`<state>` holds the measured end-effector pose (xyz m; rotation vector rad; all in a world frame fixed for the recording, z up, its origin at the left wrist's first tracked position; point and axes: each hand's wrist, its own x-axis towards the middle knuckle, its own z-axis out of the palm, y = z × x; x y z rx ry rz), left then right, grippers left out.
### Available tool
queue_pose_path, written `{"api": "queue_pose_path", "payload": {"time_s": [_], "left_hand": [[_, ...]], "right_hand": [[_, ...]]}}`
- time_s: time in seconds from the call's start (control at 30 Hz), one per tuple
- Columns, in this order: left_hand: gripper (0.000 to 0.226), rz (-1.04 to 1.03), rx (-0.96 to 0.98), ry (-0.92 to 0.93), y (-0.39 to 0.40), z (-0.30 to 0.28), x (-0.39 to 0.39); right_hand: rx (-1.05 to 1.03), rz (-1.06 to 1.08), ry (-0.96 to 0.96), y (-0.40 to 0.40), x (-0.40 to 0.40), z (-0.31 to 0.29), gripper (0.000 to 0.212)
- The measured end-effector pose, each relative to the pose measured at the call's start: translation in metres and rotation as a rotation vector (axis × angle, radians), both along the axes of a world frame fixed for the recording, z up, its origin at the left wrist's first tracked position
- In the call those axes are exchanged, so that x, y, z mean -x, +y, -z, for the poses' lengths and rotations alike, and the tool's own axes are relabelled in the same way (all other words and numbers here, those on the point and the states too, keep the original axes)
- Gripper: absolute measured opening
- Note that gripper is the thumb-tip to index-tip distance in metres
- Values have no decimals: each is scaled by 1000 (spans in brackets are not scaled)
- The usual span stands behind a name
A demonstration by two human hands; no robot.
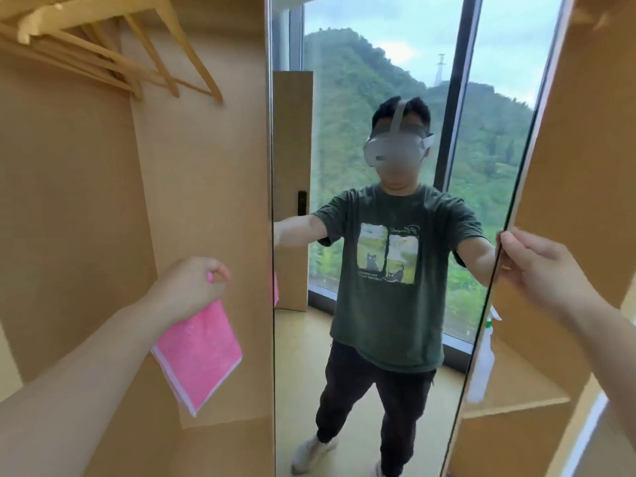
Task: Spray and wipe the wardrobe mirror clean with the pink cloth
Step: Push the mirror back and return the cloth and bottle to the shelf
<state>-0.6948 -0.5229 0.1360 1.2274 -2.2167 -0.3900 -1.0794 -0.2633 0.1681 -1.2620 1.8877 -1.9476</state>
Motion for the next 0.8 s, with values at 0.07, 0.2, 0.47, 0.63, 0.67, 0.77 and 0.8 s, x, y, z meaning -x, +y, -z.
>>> {"api": "queue_pose_path", "payload": {"time_s": [0.07,0.2,0.47,0.63,0.67,0.77,0.8], "left_hand": [[27,50,-2,26,-13,7,0],[30,121,55,64,-34,12,2],[7,234,73,150,-61,28,-9],[4,282,36,130,-68,30,-12],[4,293,39,128,-68,30,-11],[5,331,53,129,-63,32,-3],[5,339,58,126,-62,31,0]], "right_hand": [[21,50,25,5,-16,1,30],[29,147,81,16,-53,3,23],[54,301,237,6,-124,9,23],[13,437,330,-15,-149,8,29],[8,472,340,-19,-150,9,29],[-10,525,335,-31,-154,11,31],[1,524,321,-35,-156,11,32]]}}
